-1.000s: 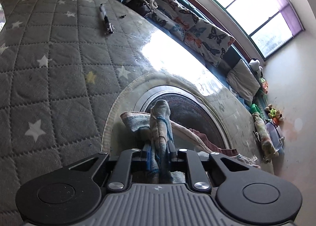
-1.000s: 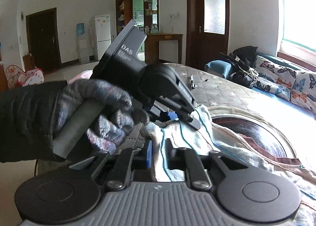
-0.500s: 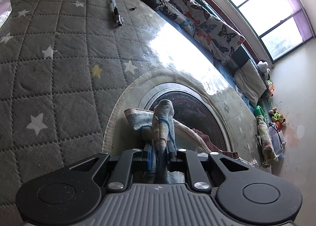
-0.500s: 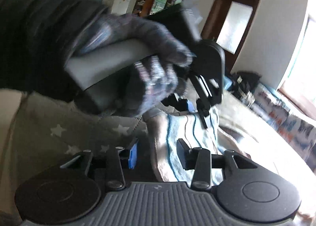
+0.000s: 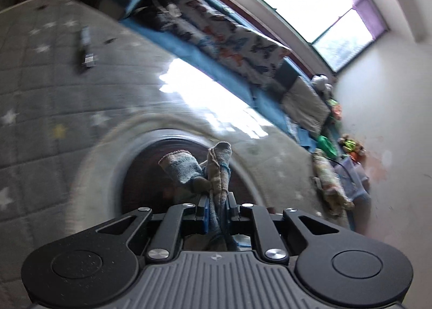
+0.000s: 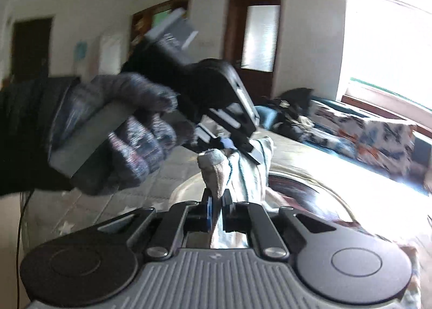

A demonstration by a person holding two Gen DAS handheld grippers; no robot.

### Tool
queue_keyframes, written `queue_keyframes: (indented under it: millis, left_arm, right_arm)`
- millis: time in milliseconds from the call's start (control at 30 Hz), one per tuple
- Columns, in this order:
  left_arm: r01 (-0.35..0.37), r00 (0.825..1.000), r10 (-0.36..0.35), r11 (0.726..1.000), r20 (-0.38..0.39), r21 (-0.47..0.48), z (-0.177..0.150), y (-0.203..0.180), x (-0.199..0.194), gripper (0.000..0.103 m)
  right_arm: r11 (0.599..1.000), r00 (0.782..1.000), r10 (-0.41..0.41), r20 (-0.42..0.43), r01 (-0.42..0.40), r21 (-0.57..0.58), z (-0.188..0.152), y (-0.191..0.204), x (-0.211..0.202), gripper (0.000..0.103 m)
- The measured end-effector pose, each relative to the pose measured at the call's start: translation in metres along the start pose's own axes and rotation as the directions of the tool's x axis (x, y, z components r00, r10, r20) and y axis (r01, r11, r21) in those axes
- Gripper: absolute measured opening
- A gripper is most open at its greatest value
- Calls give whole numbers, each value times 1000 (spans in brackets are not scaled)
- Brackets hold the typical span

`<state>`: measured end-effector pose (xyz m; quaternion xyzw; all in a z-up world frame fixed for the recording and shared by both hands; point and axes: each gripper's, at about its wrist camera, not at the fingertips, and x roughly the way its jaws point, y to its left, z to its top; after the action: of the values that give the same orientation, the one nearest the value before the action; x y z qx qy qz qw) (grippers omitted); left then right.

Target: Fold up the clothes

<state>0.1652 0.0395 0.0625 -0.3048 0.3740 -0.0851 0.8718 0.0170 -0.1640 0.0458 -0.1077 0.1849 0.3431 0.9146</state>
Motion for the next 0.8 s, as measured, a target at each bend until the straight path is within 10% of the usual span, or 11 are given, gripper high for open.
queue_keyframes:
  millis: [800]
  left_arm:
    - [85, 991, -59, 968, -116, 234, -72, -164, 100, 10]
  right_arm:
    - [840, 954, -301, 10, 260, 476, -81, -144, -110, 5]
